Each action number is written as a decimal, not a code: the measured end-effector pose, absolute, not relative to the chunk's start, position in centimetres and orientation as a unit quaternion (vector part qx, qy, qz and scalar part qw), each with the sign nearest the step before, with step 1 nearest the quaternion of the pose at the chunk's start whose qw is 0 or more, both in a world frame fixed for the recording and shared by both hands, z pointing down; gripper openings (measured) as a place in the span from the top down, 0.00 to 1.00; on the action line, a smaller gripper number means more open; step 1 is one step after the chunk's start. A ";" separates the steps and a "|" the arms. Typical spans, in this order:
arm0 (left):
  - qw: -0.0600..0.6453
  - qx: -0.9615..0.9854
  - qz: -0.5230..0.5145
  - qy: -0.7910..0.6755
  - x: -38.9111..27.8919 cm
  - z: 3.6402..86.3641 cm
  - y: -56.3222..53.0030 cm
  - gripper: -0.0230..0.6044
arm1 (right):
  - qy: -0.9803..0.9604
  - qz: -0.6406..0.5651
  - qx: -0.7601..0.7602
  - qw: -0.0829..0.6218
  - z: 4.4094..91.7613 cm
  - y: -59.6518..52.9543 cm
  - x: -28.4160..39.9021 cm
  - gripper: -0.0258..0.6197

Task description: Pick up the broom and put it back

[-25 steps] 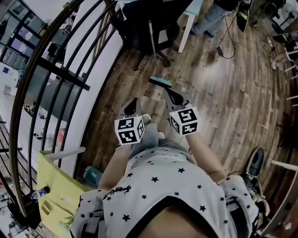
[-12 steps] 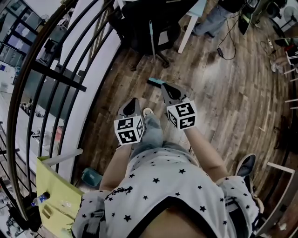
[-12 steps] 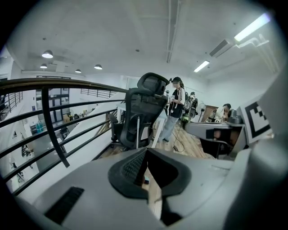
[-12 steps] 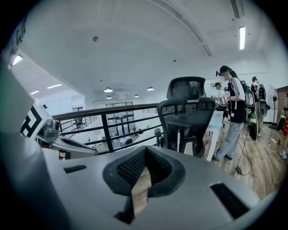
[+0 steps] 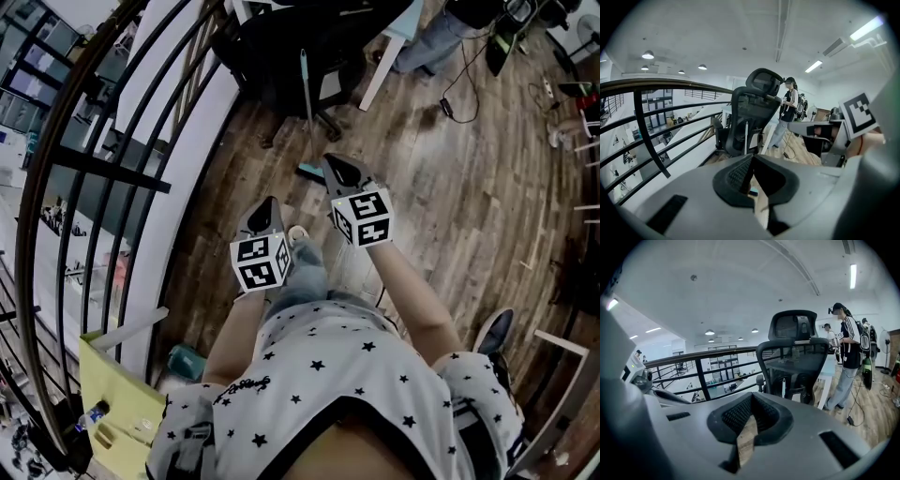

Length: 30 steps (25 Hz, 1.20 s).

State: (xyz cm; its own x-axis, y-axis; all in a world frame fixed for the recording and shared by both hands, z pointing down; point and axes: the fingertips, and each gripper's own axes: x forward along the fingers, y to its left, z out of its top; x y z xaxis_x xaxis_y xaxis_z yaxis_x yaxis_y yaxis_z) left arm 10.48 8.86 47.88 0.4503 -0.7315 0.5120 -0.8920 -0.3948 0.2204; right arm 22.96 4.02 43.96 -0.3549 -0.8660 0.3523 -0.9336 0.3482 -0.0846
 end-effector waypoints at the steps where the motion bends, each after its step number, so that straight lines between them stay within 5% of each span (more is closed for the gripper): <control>1: 0.239 0.817 0.170 -0.496 10.6 48.0 8.2 0.95 | -0.811 0.139 0.554 0.125 44.1 3.2 23.0 0.97; 30: 0.268 0.800 0.177 -0.507 12.0 53.9 -5.6 0.95 | -0.792 0.177 0.564 0.151 52.2 -17.2 26.1 0.97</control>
